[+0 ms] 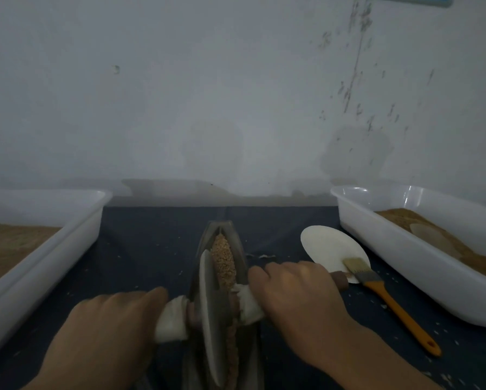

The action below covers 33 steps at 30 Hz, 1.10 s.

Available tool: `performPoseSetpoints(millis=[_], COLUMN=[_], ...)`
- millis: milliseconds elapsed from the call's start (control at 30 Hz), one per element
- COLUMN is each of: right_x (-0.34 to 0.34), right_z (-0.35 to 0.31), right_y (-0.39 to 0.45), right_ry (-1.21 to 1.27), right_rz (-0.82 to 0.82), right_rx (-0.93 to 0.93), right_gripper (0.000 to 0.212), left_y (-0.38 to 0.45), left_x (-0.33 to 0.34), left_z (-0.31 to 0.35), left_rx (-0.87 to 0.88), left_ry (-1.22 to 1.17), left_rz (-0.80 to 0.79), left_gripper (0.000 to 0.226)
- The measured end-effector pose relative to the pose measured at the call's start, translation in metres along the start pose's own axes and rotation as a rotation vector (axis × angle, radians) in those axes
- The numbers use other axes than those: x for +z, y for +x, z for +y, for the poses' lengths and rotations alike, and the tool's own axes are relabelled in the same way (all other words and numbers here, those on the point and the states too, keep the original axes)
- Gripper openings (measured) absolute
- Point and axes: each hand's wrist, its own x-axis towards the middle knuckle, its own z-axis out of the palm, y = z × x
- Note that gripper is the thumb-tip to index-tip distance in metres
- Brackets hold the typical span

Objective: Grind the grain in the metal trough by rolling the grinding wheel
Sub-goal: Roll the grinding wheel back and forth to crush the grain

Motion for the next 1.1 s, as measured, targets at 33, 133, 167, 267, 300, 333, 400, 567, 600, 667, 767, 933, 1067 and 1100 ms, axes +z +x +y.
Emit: performPoseSetpoints(millis=[33, 133, 167, 267, 300, 333, 400, 567, 600, 667, 767, 933, 1067, 1100], right_x=[0.005, 0.025, 0.033, 0.048, 0.050, 0.049, 0.039, -0.001, -0.006, -0.007, 0.007, 0.054, 0.058, 0.054], right_z=[0.002, 0.013, 0.017, 0.028, 0.029, 0.029, 0.024, 0.001, 0.000, 0.001, 0.006, 0.026, 0.030, 0.028], right_y=[0.001, 0.016, 0.021, 0.034, 0.035, 0.034, 0.028, -0.002, -0.006, -0.008, 0.006, 0.038, 0.043, 0.039], right_ry=[0.016, 0.030, 0.030, 0.114, 0.130, 0.137, 0.118, 0.031, 0.023, 0.000, -0.017, -0.089, -0.070, -0.054], right_rz=[-0.042, -0.166, -0.188, -0.248, -0.249, -0.251, -0.256, -0.087, -0.053, -0.048, -0.168, -0.200, -0.207, -0.202], right_rx=[0.018, 0.073, 0.088, 0.167, 0.185, 0.192, 0.173, 0.040, 0.027, 0.036, 0.075, 0.146, 0.174, 0.182], right_gripper=[0.033, 0.033, 0.030, 0.025, 0.026, 0.025, 0.022, 0.041, 0.043, 0.043, 0.041, 0.043, 0.045, 0.041], left_y=[0.003, 0.027, 0.036, 0.063, 0.069, 0.071, 0.061, 0.008, 0.000, -0.006, 0.009, 0.061, 0.076, 0.073], left_x=[0.002, 0.015, 0.018, 0.016, 0.015, 0.014, 0.014, 0.007, 0.004, -0.003, 0.008, 0.028, 0.027, 0.026], left_z=[0.000, -0.005, -0.006, -0.006, -0.005, -0.005, -0.004, -0.007, -0.007, -0.004, -0.002, -0.007, -0.008, -0.007], left_rx=[-0.006, -0.001, 0.033, 0.073, 0.055, 0.035, 0.031, 0.127, 0.134, 0.125, 0.017, -0.008, 0.016, 0.016], left_ry=[0.014, 0.042, 0.042, 0.047, 0.076, 0.092, 0.076, -0.021, -0.035, -0.011, 0.019, 0.040, 0.095, 0.097], left_rz=[0.025, 0.102, 0.125, 0.174, 0.185, 0.184, 0.164, 0.154, 0.146, 0.156, 0.130, 0.206, 0.249, 0.252], left_gripper=[0.023, 0.041, 0.043, 0.036, 0.033, 0.031, 0.030, 0.048, 0.052, 0.054, 0.037, 0.027, 0.028, 0.028])
